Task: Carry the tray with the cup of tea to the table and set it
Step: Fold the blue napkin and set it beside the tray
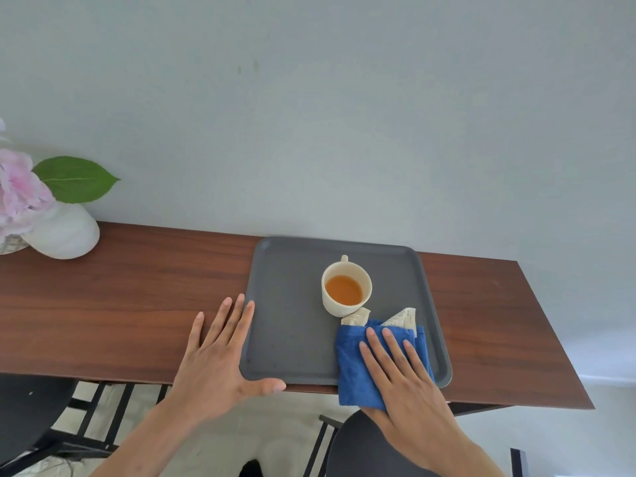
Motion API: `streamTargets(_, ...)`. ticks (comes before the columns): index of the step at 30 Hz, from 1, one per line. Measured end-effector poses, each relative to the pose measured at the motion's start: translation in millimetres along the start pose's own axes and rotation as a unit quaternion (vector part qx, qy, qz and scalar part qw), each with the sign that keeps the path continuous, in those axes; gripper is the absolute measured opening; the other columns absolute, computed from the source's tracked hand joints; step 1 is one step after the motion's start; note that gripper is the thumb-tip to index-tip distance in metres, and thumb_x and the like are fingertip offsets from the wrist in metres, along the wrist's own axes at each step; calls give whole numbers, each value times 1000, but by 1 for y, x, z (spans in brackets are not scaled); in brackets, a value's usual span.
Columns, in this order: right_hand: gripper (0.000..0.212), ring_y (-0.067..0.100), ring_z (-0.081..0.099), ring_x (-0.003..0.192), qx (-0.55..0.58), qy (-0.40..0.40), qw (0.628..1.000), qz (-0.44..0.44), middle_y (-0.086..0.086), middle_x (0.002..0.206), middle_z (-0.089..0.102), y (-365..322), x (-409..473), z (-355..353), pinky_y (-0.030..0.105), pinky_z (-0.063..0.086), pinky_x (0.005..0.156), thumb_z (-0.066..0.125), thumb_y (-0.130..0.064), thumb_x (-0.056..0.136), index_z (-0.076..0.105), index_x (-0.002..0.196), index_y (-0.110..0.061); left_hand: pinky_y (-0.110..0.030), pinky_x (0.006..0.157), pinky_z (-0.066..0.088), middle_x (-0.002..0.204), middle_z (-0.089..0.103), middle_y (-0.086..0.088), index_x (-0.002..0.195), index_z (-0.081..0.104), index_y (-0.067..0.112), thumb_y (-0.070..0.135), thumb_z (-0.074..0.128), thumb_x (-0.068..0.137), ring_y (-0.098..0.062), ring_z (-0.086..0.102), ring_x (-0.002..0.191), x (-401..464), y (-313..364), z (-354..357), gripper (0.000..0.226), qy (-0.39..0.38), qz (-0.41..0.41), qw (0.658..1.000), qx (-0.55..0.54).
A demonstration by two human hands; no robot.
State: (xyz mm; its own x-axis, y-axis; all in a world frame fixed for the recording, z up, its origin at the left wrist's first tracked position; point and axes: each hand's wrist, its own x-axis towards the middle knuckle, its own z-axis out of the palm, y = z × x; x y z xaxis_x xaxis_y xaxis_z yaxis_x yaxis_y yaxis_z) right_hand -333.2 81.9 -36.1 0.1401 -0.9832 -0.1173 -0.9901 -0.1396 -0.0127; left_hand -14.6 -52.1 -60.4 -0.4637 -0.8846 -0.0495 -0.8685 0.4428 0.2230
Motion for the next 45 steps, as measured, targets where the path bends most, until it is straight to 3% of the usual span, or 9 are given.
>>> streamTargets(9,92,25,-4,156,48,-8,998,-41,-2,170,-3,-56,32,6,47,0,120,40,-72,93,7,163,-22,-56,129,0,172,-10,4,163,-9,24,112,31,55,-13,-16,157,0,2,-3,144,-2,-9,1000,-6)
streamTargets(15,102,31,5,155,22,-21,997,-75,5,170,6,-85,53,5,53,6,123,66,-54,82,15,163,-17,-57,129,0,171,-14,4,162,-12,24,110,30,57,-15,-17,157,2,1,1,142,-12,-7,1000,-1)
streamTargets(20,103,29,-23,152,41,-32,994,-91,4,168,-18,-112,68,-2,52,-13,119,63,-33,87,-5,162,-18,-57,128,1,172,-9,1,163,-4,19,78,38,70,-17,-15,158,2,2,-1,118,-14,0,1000,-1)
streamTargets(24,101,30,-32,149,47,-43,995,-82,4,166,-29,-129,77,-7,54,-20,119,59,-28,93,-17,160,-22,-50,129,-6,169,-25,4,157,-26,23,65,47,81,-14,-23,155,1,-11,-6,113,-35,32,998,28)
streamTargets(31,100,28,-31,149,46,-37,995,-79,0,166,-28,-125,76,-1,54,-20,118,60,-37,95,-15,159,-30,-55,128,-5,168,-27,13,156,-27,41,96,44,66,-8,-29,152,4,-41,-24,127,-75,80,993,48)
streamTargets(36,105,32,26,151,26,-45,996,-69,5,166,25,-116,66,-6,55,28,120,81,-56,68,34,158,-27,-55,126,-9,169,-25,14,157,-18,47,106,38,66,-11,-26,154,13,-64,-37,122,-94,144,985,24)
streamTargets(39,106,31,34,147,26,-23,996,-81,4,163,35,-116,64,-4,51,15,119,83,-61,64,41,155,-27,-57,129,4,170,-18,18,159,-14,44,89,29,90,-6,-18,156,31,-78,-44,93,-55,146,987,-29)
streamTargets(43,105,31,49,138,21,-36,997,-59,6,154,49,-123,69,-6,53,44,110,87,-68,53,58,144,-26,-47,130,4,171,-13,16,162,-8,35,76,13,101,-3,-17,155,79,-69,-42,77,14,71,997,-40)
streamTargets(45,103,33,49,137,19,-34,998,-51,8,153,50,-127,71,-5,58,41,112,87,-68,51,61,141,-23,-49,130,6,172,-10,15,164,-4,32,67,12,106,-6,-14,156,108,-60,-40,70,18,52,997,-47)
